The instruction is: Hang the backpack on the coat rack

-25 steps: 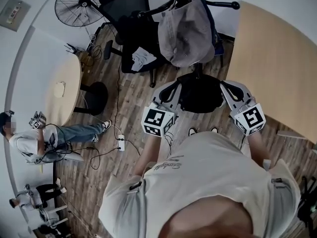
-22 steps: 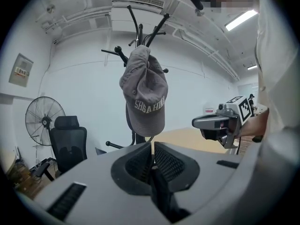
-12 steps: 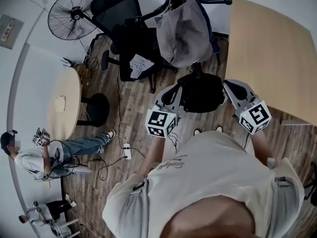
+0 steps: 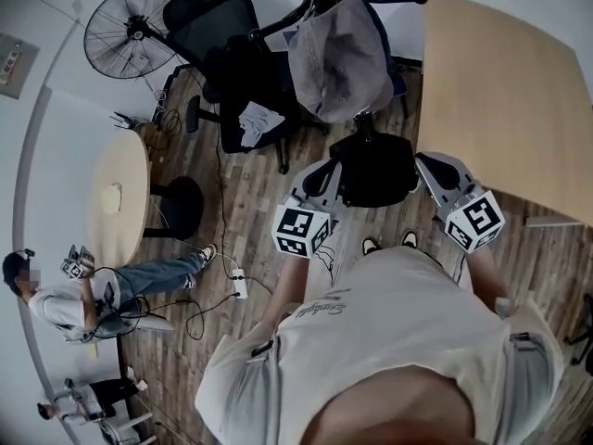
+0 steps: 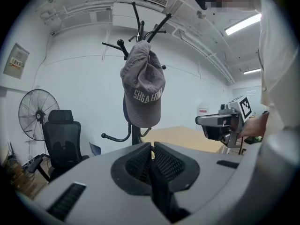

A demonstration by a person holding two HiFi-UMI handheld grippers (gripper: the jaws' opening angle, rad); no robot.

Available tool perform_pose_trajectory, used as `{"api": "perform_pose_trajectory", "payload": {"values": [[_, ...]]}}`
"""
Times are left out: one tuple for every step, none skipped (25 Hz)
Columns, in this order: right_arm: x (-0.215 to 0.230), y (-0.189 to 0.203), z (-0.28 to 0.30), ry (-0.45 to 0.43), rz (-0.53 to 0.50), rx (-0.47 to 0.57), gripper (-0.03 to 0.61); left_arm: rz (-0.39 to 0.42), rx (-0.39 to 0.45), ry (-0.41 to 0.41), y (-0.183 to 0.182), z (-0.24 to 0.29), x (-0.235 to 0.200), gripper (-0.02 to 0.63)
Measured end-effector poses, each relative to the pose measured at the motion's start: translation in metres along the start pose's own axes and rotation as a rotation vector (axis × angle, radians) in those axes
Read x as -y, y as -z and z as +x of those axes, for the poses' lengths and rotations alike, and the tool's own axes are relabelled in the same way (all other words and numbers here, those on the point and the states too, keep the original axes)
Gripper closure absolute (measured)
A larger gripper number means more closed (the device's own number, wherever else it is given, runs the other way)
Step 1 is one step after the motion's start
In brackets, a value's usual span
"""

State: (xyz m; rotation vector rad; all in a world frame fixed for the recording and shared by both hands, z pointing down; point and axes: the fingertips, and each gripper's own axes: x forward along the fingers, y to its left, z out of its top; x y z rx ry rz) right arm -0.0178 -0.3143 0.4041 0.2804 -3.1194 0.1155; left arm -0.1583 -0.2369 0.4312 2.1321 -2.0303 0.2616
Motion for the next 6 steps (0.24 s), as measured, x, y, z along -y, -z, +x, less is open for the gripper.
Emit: {"api": "perform_pose_trajectory", "payload": {"values": [[-0.0009, 0.0004, 0.0002, -0.006, 0.0, -0.002, 0.584, -0.001, 0.002, 0.001, -0.0005, 0.0001, 0.0011, 0.584], [-0.0012, 0.0014, -0.0003, -0.012, 0.006, -0.002, 0.584, -0.001, 0.002, 0.0, -0.0009, 0.0004, 0.0023, 0.584], [-0.0012, 0.0028, -0.0013, -0.015, 0.012, -0.002, 0.584, -0.001, 0.001, -0.002, -0.0009, 0.0005, 0.0034, 0.584], [-0.0011, 0.0043, -0.0025, -0.016, 0.017, -0.002, 0.584, -0.001, -0.002, -0.004, -0.0006, 0.0005, 0.0042, 0.584], [-0.0009, 0.0059, -0.0038, -0.014, 0.02, -0.001, 0.584, 0.0, -0.006, -0.007, -0.0002, 0.0006, 0.0046, 0.584], [-0.0005, 0.0074, -0.005, -0.011, 0.023, 0.0, 0.584, 0.0, -0.011, -0.01, 0.0001, 0.0007, 0.0049, 0.584]]}}
